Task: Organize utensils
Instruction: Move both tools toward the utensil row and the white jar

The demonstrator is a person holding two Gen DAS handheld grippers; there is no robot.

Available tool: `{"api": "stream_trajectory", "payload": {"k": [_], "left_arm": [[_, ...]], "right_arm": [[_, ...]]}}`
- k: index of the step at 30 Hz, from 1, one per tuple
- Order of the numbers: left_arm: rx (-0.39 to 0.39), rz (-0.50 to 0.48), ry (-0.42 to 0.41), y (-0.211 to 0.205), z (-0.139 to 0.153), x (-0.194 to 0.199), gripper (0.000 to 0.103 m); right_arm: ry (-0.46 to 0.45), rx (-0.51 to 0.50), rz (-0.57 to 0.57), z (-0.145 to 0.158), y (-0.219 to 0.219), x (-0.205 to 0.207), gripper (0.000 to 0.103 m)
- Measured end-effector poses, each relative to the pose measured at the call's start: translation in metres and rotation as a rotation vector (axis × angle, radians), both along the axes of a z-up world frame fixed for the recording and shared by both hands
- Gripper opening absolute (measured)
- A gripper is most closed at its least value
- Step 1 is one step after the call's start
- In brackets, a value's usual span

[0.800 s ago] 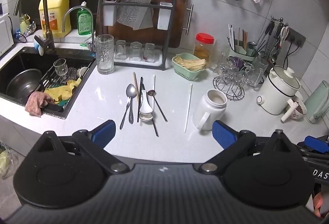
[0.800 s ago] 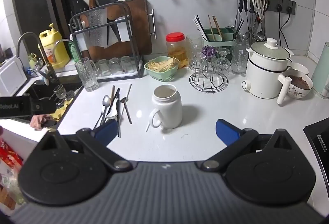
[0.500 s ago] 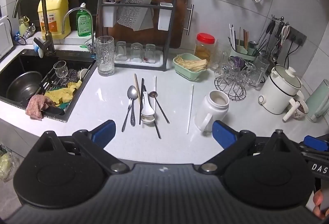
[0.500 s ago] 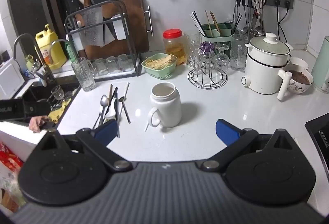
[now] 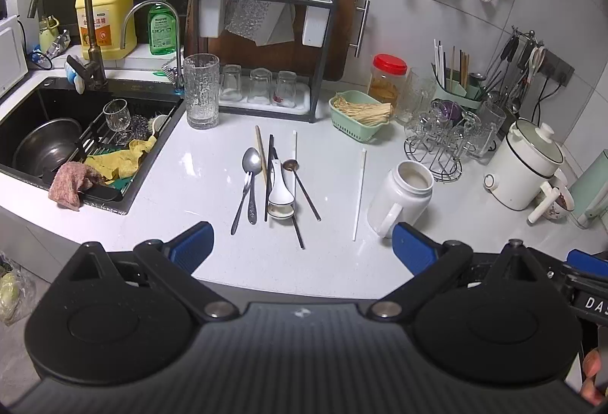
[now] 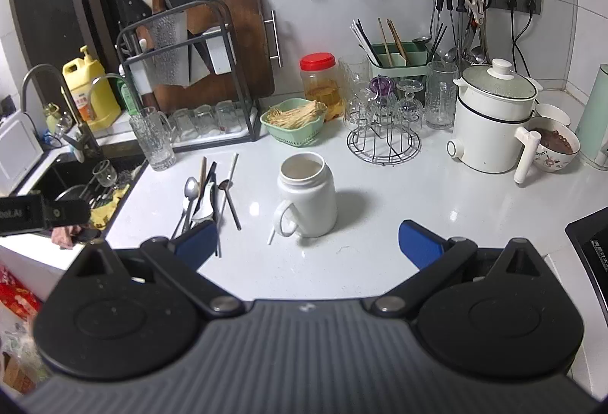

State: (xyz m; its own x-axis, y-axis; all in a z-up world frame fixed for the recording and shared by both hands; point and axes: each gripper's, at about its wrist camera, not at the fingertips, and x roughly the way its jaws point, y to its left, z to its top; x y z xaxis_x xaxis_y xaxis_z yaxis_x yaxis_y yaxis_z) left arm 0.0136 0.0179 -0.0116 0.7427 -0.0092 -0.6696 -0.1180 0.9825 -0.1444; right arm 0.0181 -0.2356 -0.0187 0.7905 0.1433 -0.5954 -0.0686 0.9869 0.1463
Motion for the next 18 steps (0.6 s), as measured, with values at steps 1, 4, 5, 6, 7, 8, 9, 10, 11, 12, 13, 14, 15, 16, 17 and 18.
{"api": "stream_trajectory", "payload": {"k": [1,4,5,6,7,8,9,10,11,12,13,14,15,16,17,18], "left_arm": [[0.001,-0.002,0.0,-0.0003,0.0,0.0005,0.102],[0.012,0.003,-0.007,-0.0034,0.0008,0.0021,0.102],[0.012,0.009,-0.005,-0.0034,0.0013,0.0029,0.102],[0.005,0.011,-0.006,-0.0031,0.0013,0.0033,0.102],[-0.002,0.01,-0.005,-0.003,0.0011,0.0033,0.102],[-0.003,0.011,-0.002,-0.0031,0.001,0.004,0.102],[0.002,0.01,0.001,-0.0035,0.0004,0.004,0.102],[0.007,0.009,0.005,-0.0039,0.0001,0.0043,0.102],[0.012,0.008,0.008,-0.0039,-0.0005,0.0041,0.102],[0.016,0.011,0.013,-0.0037,-0.001,0.0041,0.102],[0.013,0.015,0.018,-0.0031,-0.0016,0.0041,0.102],[0.01,0.017,0.022,-0.0027,-0.0019,0.0039,0.102],[0.009,0.018,0.024,-0.0025,-0.0018,0.0036,0.102],[0.014,0.018,0.024,-0.0026,-0.0015,0.0033,0.102],[0.021,0.02,0.026,-0.0034,-0.0009,0.0031,0.102],[0.026,0.022,0.027,-0.0034,-0.0007,0.0026,0.102]], "right_arm": [[0.002,0.0,0.002,-0.0001,0.0003,0.0,0.103],[0.007,0.002,0.003,0.001,0.0008,0.0019,0.103],[0.008,0.001,0.006,0.0008,0.0016,0.0022,0.103],[0.007,-0.003,0.011,0.0012,0.0015,0.002,0.103],[0.004,-0.008,0.014,0.0011,0.002,0.0019,0.103],[0.001,-0.011,0.015,0.0016,0.0024,0.0023,0.103],[0.001,-0.009,0.017,0.0019,0.0025,0.003,0.103],[0.004,-0.004,0.019,0.0021,0.0018,0.0046,0.103],[0.007,0.001,0.022,0.0014,0.0017,0.005,0.103],[0.011,0.003,0.026,0.0015,0.0026,0.0066,0.103],[0.011,0.0,0.031,0.0011,0.003,0.0068,0.103],[0.011,-0.006,0.033,0.001,0.0045,0.007,0.103],[0.011,-0.01,0.034,0.0008,0.0052,0.0069,0.103],[0.013,-0.007,0.033,0.0008,0.0059,0.0068,0.103],[0.016,0.002,0.035,0.0006,0.0052,0.0072,0.103],[0.02,0.009,0.037,0.0005,0.0046,0.0078,0.103]]}}
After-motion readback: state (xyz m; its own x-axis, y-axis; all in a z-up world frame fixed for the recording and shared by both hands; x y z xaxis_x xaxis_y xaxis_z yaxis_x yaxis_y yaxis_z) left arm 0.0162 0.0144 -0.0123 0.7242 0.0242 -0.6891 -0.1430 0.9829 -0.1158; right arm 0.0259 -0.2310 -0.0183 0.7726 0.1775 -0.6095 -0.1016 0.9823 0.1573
